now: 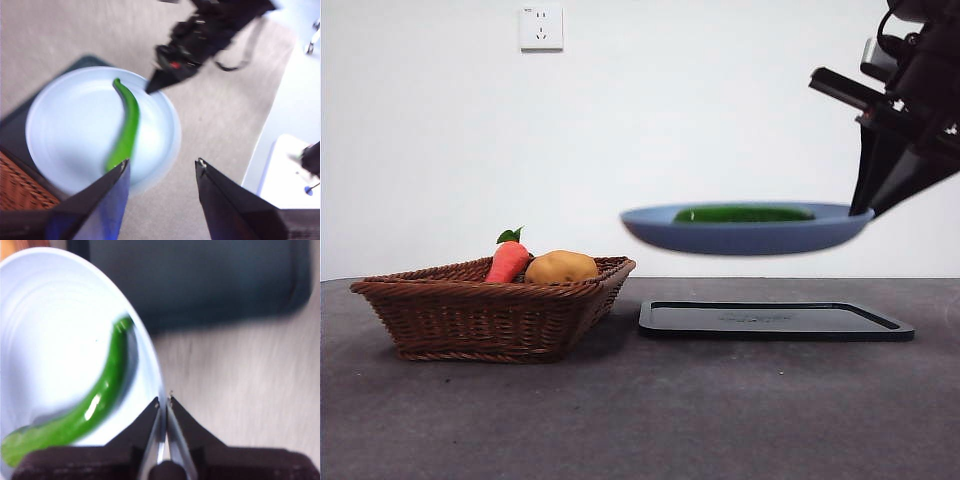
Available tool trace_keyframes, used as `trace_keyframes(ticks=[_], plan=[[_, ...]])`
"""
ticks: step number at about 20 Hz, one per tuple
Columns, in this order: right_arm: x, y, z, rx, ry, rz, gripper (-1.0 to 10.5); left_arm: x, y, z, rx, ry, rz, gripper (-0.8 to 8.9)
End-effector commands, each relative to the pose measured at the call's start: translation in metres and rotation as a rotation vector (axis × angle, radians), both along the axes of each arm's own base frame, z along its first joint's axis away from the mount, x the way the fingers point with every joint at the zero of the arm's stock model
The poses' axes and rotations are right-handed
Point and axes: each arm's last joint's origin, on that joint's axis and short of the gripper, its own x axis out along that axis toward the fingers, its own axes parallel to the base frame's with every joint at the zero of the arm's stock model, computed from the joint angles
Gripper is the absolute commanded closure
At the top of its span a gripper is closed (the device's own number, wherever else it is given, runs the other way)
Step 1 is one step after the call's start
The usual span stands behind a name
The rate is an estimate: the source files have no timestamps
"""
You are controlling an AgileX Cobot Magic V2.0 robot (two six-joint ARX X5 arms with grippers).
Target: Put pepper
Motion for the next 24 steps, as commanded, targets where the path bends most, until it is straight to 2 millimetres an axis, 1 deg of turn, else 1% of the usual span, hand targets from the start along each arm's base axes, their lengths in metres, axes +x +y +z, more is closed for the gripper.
trace_keyframes(ticks=[1, 3, 5, 9, 11, 15, 17, 20, 22, 24], plan=[[0.023, -0.004, 0.005, 0.009, -0.011, -0.038, 9.4, -0.011, 0.008, 0.014, -0.03, -0.035, -0.007, 5.77], [0.043, -0.01, 0.003, 0.004, 0.011, -0.066, 9.4, -0.021, 0.018, 0.022, -0.044, -0.05, -0.005, 5.77], [0.064, -0.016, -0.003, -0.001, 0.024, -0.088, 9.4, -0.029, 0.026, 0.028, -0.056, -0.063, -0.005, 5.77], [0.101, -0.025, -0.027, -0.013, 0.073, -0.112, 9.4, -0.036, 0.033, 0.034, -0.076, -0.083, -0.004, 5.77], [0.114, -0.027, -0.041, -0.017, 0.09, -0.114, 9.4, -0.036, 0.033, 0.034, -0.073, -0.08, -0.004, 5.77], [0.125, -0.028, -0.066, -0.025, 0.12, -0.109, 9.4, -0.036, 0.033, 0.034, -0.073, -0.08, -0.004, 5.77], [0.127, -0.028, -0.071, -0.03, 0.123, -0.103, 9.4, -0.036, 0.033, 0.034, -0.073, -0.08, -0.001, 5.77], [0.127, -0.028, -0.072, -0.032, 0.121, -0.098, 9.4, -0.036, 0.034, 0.034, -0.067, -0.085, 0.012, 5.77], [0.126, -0.028, -0.072, -0.039, 0.124, -0.087, 8.7, -0.036, 0.034, 0.034, -0.066, -0.085, 0.012, 5.77], [0.126, -0.028, -0.072, -0.043, 0.122, -0.081, 7.7, -0.036, 0.034, 0.034, -0.066, -0.085, 0.012, 5.77]])
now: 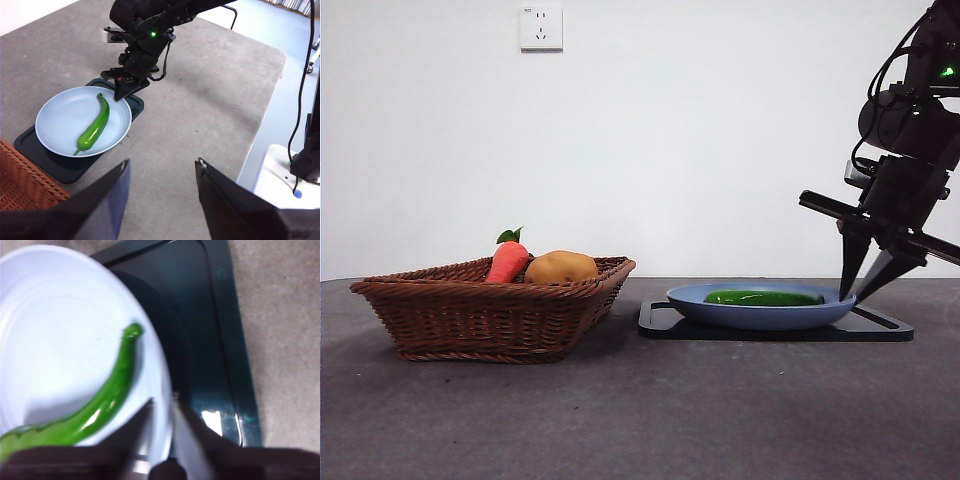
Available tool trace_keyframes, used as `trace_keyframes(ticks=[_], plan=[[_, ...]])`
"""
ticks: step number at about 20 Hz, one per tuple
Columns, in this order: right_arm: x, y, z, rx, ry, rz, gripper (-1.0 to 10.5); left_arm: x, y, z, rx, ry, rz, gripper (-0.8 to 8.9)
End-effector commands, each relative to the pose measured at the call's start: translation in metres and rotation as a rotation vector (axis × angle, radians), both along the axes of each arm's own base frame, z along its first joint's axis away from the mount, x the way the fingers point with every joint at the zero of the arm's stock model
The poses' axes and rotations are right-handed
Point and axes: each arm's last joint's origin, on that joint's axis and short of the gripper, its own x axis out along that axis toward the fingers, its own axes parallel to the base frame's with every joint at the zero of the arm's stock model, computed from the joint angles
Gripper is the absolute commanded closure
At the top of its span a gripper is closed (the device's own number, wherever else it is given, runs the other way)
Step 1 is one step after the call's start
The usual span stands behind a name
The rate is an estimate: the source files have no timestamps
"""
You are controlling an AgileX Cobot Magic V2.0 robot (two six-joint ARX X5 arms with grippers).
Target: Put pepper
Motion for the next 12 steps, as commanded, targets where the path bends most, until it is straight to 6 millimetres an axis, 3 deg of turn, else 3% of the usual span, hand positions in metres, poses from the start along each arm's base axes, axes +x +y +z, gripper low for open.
trace_keyframes(ticks=[1, 4, 7, 12], plan=[[0.005, 0.001, 0.003, -0.007, -0.022, 0.016, 7.5, 0.0, -0.002, 0.003, -0.005, -0.007, -0.006, 5.77], [-0.004, 0.0, 0.03, -0.028, -0.086, 0.054, 7.5, -0.001, -0.002, 0.002, 0.009, 0.007, -0.006, 5.78], [-0.029, -0.001, 0.078, -0.035, -0.169, 0.1, 7.5, -0.001, -0.001, 0.0, 0.021, 0.019, -0.006, 5.78], [-0.116, 0.007, 0.16, 0.006, -0.226, 0.288, 7.5, -0.002, -0.001, 0.0, 0.026, 0.024, -0.007, 5.81]])
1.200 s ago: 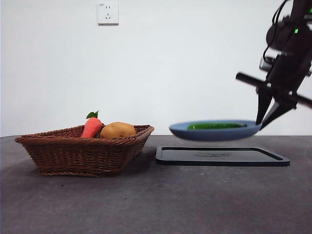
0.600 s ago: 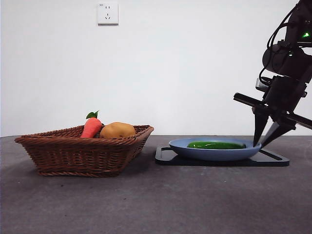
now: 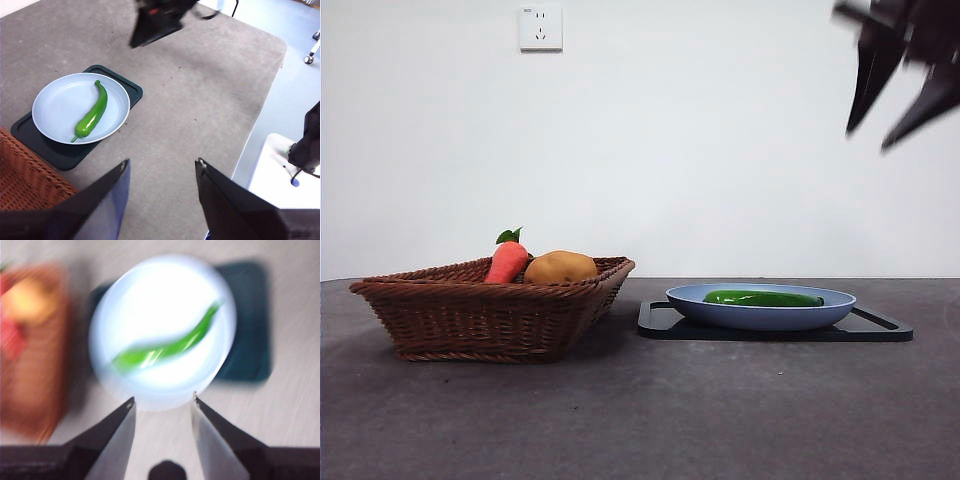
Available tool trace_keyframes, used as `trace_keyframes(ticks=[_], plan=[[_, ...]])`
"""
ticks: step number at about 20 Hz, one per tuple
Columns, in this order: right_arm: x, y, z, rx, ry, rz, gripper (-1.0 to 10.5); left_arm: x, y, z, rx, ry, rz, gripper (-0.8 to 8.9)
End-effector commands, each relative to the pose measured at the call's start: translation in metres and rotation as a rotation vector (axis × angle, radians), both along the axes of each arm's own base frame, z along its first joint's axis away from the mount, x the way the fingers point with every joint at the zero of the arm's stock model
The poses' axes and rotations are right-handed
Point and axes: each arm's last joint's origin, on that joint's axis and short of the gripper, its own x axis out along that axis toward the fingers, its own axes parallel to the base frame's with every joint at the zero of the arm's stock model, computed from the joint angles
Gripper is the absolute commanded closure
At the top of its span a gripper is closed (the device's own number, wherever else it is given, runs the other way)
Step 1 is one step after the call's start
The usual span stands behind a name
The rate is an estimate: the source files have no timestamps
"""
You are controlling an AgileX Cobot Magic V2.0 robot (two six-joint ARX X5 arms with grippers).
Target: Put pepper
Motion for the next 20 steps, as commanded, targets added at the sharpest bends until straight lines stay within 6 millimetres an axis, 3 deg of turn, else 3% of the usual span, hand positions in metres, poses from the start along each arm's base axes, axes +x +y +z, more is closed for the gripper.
trace_keyframes(ticks=[1, 5, 9, 10, 12, 13, 20], plan=[[-0.038, 0.007, 0.029, -0.024, -0.033, 0.118, 7.5, 0.0, -0.002, 0.004, -0.007, -0.009, -0.007, 5.81], [-0.106, 0.018, 0.06, -0.029, -0.063, 0.232, 7.5, 0.0, -0.002, 0.004, -0.006, -0.009, -0.007, 5.81], [-0.146, 0.023, 0.071, -0.027, -0.057, 0.315, 7.6, 0.0, -0.002, 0.004, -0.006, -0.009, -0.007, 5.84], [-0.151, 0.024, 0.071, -0.029, -0.045, 0.334, 7.8, 0.0, -0.002, 0.004, -0.006, -0.008, -0.007, 6.07], [-0.157, 0.026, 0.07, -0.048, -0.045, 0.39, 9.4, 0.0, -0.002, 0.003, -0.006, -0.008, -0.007, 7.48], [-0.158, 0.026, 0.071, -0.053, -0.055, 0.405, 9.4, 0.0, -0.002, 0.003, -0.006, -0.008, -0.006, 8.17], [-0.158, 0.027, 0.072, -0.031, -0.043, 0.364, 9.4, 0.0, -0.003, 0.005, -0.015, -0.017, -0.007, 8.06]])
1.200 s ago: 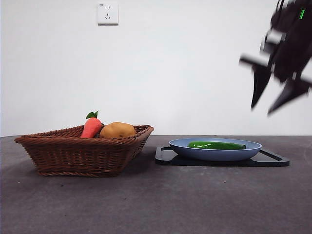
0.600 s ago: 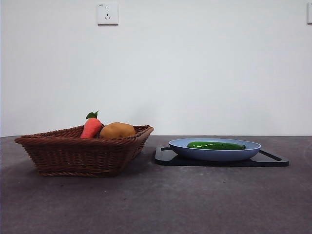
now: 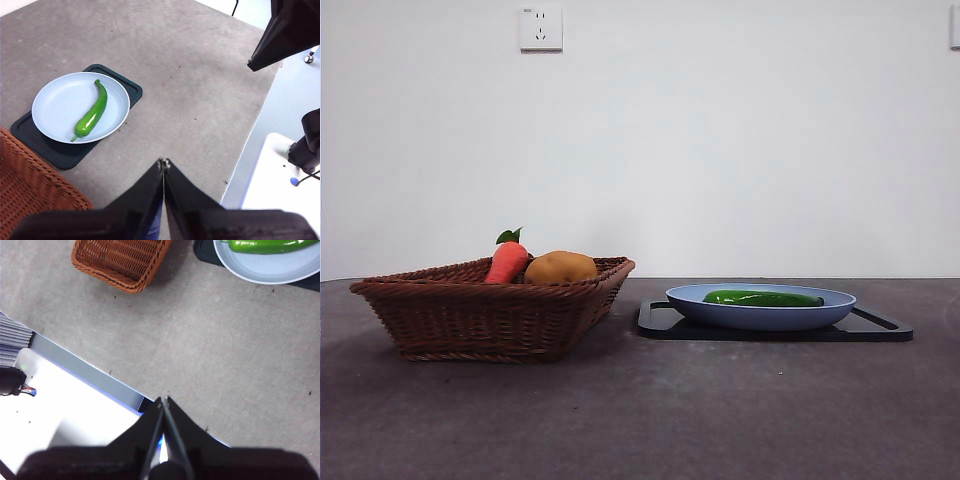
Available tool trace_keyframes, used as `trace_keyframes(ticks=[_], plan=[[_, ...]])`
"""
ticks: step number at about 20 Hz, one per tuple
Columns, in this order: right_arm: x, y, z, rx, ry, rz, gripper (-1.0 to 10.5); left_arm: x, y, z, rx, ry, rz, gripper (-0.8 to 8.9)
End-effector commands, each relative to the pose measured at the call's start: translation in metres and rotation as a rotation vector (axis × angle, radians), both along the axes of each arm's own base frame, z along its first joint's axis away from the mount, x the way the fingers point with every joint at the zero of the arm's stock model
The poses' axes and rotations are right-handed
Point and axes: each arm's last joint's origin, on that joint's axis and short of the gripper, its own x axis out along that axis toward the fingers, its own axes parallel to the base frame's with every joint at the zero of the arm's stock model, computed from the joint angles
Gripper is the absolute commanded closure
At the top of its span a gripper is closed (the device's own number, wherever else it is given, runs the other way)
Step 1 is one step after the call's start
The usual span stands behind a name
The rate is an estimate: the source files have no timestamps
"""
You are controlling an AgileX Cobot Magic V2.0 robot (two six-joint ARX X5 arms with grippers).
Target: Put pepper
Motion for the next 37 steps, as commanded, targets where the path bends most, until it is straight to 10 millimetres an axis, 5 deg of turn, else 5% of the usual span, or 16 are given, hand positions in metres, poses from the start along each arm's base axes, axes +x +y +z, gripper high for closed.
trace_keyframes(ticks=[1, 10, 14, 17, 21, 24, 28, 37], plan=[[0.0, 0.001, 0.004, 0.008, -0.004, -0.006, 9.4, 0.001, -0.003, 0.005, -0.023, -0.025, -0.008, 8.06], [0.0, 0.001, 0.004, 0.007, -0.004, -0.007, 9.4, 0.004, -0.002, 0.009, -0.025, -0.088, 0.026, 8.06], [0.0, 0.001, 0.004, 0.008, -0.004, -0.006, 9.4, 0.007, 0.036, 0.036, -0.136, -0.285, 0.2, 8.05], [0.0, 0.001, 0.004, 0.006, -0.005, -0.007, 9.4, -0.011, 0.076, 0.054, -0.185, -0.404, 0.345, 8.05], [0.0, 0.001, 0.004, 0.006, -0.005, -0.007, 9.4, -0.037, 0.116, 0.052, -0.199, -0.616, 0.533, 8.06], [0.0, 0.001, 0.004, 0.006, -0.004, -0.007, 9.4, -0.05, 0.132, 0.02, -0.234, -0.769, 0.657, 8.05], [0.0, 0.001, 0.004, 0.006, -0.005, -0.007, 9.4, -0.053, 0.141, -0.048, -0.265, -0.868, 0.76, 8.05], [0.0, 0.001, 0.004, 0.006, -0.005, -0.007, 9.4, -0.049, 0.148, -0.173, -0.322, -0.74, 0.851, 8.05]])
